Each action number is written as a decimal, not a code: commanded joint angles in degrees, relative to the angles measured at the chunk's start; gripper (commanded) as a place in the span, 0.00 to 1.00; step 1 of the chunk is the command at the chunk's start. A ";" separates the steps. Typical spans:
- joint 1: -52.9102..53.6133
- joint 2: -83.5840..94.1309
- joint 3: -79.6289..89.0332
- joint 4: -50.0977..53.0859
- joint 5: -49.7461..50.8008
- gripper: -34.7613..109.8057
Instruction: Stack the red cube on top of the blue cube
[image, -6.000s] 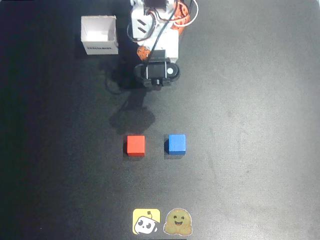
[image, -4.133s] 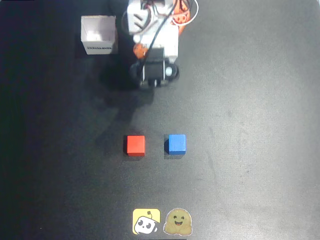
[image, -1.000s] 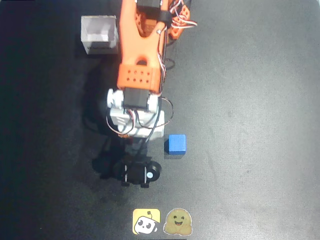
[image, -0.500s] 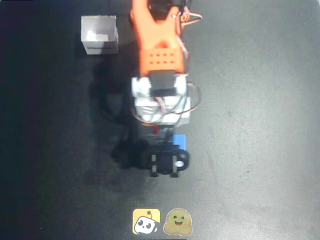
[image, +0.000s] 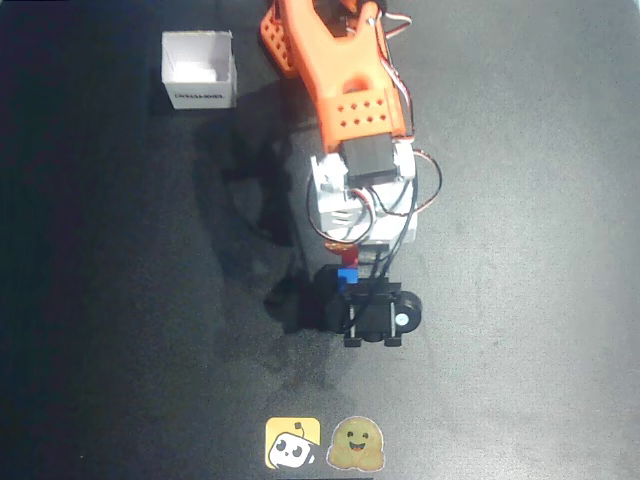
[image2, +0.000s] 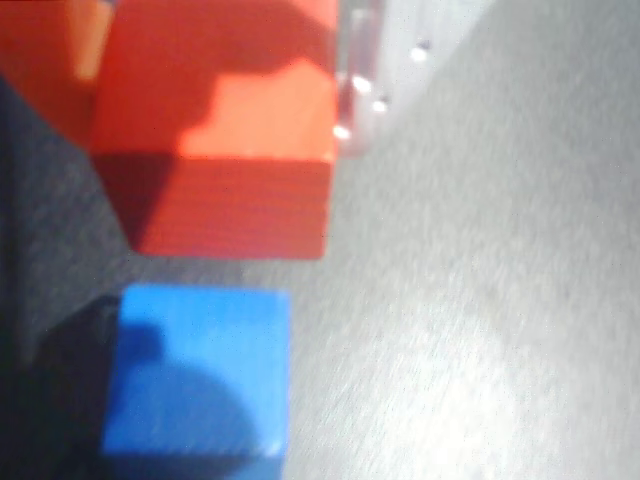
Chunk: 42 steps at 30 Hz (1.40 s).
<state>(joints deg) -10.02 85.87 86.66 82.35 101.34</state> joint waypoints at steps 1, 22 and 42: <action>-0.18 3.25 0.09 -1.93 0.26 0.24; 0.09 -3.25 -1.41 -8.26 0.09 0.24; 2.20 -4.31 -1.76 -10.90 -0.35 0.24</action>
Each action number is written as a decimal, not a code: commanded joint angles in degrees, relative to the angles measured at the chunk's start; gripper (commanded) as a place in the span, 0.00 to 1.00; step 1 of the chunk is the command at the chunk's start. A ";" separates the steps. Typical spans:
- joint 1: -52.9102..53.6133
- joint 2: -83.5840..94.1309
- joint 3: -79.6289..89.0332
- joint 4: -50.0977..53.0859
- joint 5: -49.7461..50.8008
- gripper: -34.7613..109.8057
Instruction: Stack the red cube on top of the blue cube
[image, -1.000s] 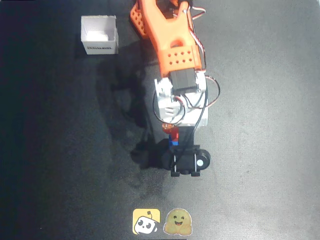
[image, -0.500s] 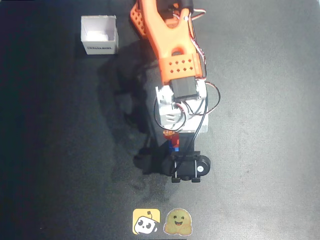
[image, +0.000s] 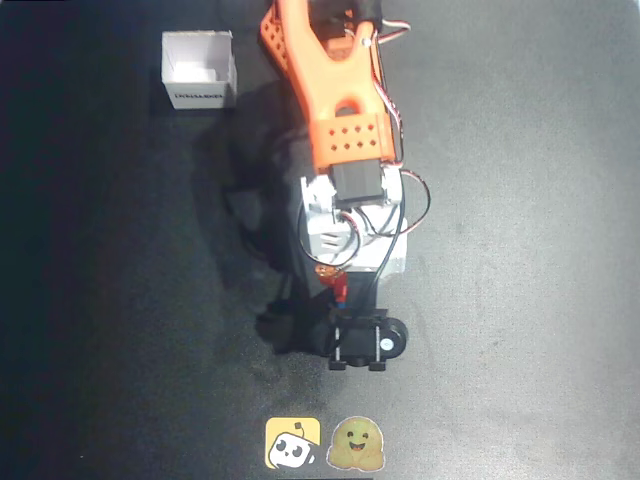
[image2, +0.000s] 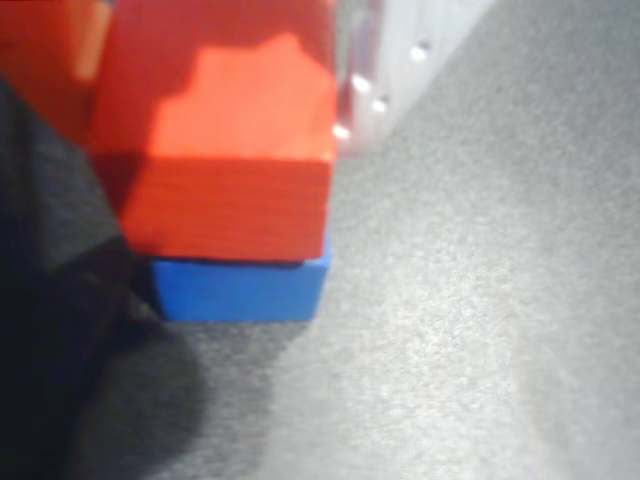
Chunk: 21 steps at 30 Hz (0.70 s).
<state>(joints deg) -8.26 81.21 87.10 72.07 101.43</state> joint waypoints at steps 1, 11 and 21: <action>0.62 0.35 -2.20 -0.62 -0.62 0.24; 0.70 0.26 -1.67 -0.70 -0.62 0.24; 0.44 -0.09 -1.32 -0.62 -0.79 0.26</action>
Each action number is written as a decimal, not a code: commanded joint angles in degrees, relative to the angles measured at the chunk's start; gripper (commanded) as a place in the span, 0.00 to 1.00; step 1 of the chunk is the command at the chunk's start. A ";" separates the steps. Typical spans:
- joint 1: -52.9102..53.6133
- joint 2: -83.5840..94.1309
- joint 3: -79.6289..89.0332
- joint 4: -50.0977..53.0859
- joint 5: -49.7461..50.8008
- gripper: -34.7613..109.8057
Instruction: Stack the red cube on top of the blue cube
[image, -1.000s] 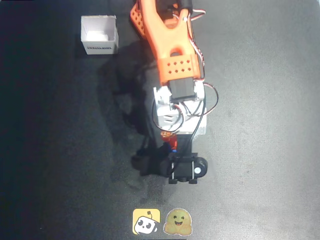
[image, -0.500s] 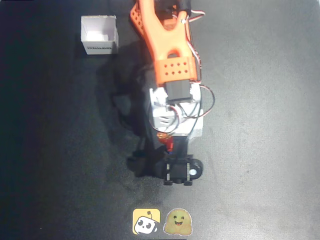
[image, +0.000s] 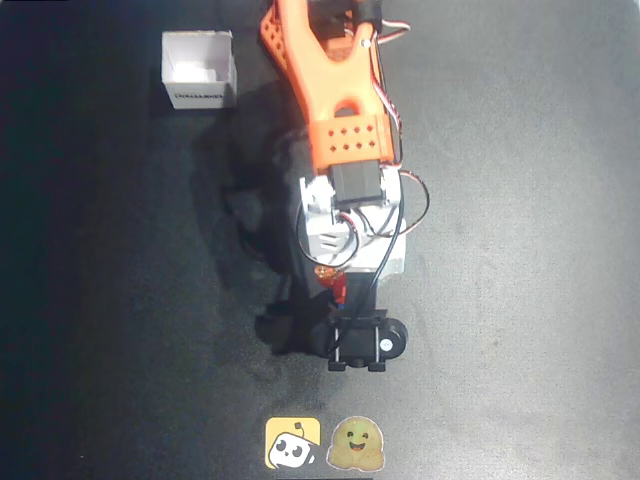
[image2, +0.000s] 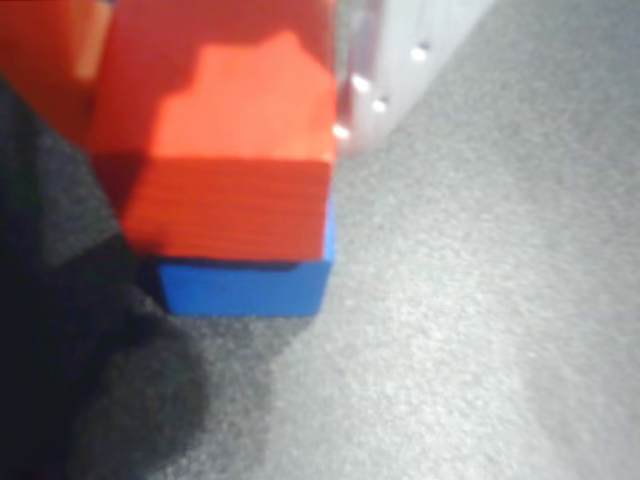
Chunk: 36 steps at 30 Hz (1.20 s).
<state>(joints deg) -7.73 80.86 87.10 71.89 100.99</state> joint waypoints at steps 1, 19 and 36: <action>-0.18 0.18 -1.32 -0.44 -0.35 0.26; -0.79 -0.44 -0.53 -0.62 -0.44 0.29; -1.23 -0.44 -0.44 -3.43 -1.32 0.37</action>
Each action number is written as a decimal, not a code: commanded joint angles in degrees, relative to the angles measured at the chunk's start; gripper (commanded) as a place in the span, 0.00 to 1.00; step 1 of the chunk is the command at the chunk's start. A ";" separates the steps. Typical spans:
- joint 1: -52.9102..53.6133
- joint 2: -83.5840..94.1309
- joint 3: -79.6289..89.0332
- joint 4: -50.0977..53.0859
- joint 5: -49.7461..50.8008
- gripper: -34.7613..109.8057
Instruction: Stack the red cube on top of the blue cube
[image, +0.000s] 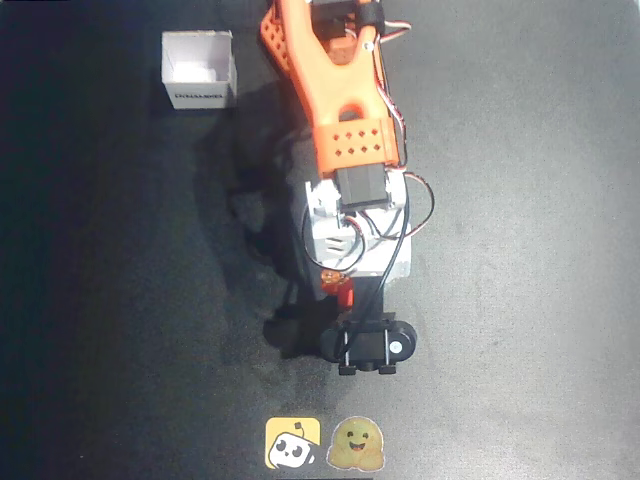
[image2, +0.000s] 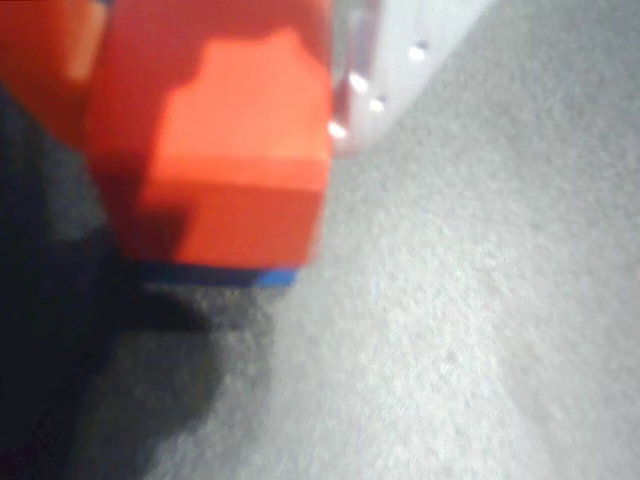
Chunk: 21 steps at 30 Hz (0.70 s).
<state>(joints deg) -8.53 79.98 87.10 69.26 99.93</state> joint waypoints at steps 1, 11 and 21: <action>-0.44 0.44 -0.44 -0.79 -0.26 0.37; -0.18 0.53 -0.18 -1.05 -0.26 0.38; 0.26 8.44 -0.53 -2.64 -5.27 0.42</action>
<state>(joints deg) -8.44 83.14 87.28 67.41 96.33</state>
